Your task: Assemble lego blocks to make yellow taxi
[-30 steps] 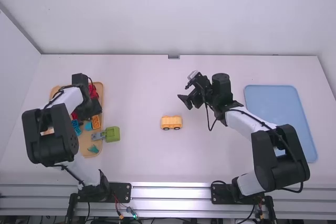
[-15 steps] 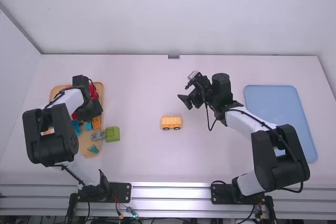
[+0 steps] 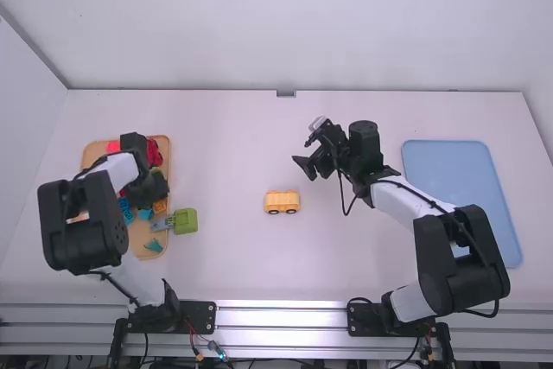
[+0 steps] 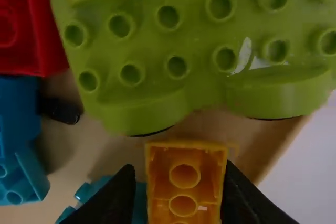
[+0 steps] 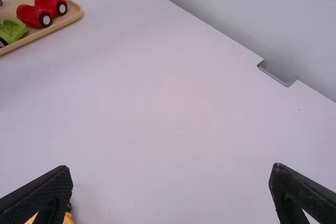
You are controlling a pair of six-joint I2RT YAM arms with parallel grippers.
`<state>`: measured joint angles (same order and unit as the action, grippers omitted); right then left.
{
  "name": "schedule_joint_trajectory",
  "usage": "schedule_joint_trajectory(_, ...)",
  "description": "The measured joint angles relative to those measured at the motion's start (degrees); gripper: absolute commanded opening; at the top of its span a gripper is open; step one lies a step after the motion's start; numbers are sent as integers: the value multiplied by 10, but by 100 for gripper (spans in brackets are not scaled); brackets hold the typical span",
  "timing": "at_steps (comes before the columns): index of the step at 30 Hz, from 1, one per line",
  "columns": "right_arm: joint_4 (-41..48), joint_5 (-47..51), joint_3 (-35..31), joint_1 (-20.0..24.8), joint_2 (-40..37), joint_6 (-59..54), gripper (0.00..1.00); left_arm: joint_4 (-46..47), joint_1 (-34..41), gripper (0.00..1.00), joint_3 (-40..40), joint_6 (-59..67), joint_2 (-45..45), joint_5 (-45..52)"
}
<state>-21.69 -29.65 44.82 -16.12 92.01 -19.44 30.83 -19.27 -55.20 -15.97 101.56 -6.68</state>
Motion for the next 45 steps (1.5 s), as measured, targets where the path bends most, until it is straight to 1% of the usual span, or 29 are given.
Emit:
schedule_joint_trajectory(6, -4, 0, 0, 0, 0, -2, 99, -9, -11, 39, 23, -5, 0, 0)
schedule_joint_trajectory(8, -4, 0, 0, 0, 0, 0, 99, -9, -12, 37, 24, -8, 0, 5)
schedule_joint_trajectory(14, -3, -12, 0, 0, 0, -3, 99, 0, -12, 43, 24, -10, 0, 26)
schedule_joint_trajectory(15, -3, -15, 0, -1, 0, 0, 99, 7, -11, 47, 24, -10, 0, 31)
schedule_joint_trajectory(16, -4, -15, 0, -3, 0, 0, 99, 14, -12, 55, 24, -10, 0, 35)
schedule_joint_trajectory(17, -4, -15, 0, -4, 0, -3, 99, 15, -11, 56, 24, -10, 0, 34)
schedule_joint_trajectory(22, -5, -15, 0, -7, 0, -3, 99, 21, -12, 55, 24, -21, -1, 32)
schedule_joint_trajectory(27, -5, -16, 0, -7, 0, -2, 99, 26, -12, 56, 24, -30, -1, 33)
schedule_joint_trajectory(29, -5, -17, 0, -7, 0, -1, 99, 30, -12, 53, 24, -33, -1, 33)
schedule_joint_trajectory(33, -5, -17, 0, -12, 0, -1, 99, 35, -12, 40, 25, -38, -1, 42)
schedule_joint_trajectory(34, -5, -17, 0, -15, 0, -2, 99, 36, -12, 27, 26, -41, -1, 50)
schedule_joint_trajectory(35, -5, -17, 0, -17, 0, -1, 98, 40, -12, 23, 26, -39, -2, 47)
schedule_joint_trajectory(41, -5, -19, 0, -19, 0, -3, 99, 35, -15, 19, 27, -38, -5, 49)
schedule_joint_trajectory(43, -4, -19, 0, -19, 0, 0, 99, 26, -15, 15, 27, -38, -5, 50)
schedule_joint_trajectory(44, -4, -19, 0, -19, 0, 0, 99, 23, -15, 18, 27, -38, -5, 50)
schedule_joint_trajectory(45, -4, -19, 0, -19, 0, -2, 99, 21, -15, 18, 27, -37, -5, 50)
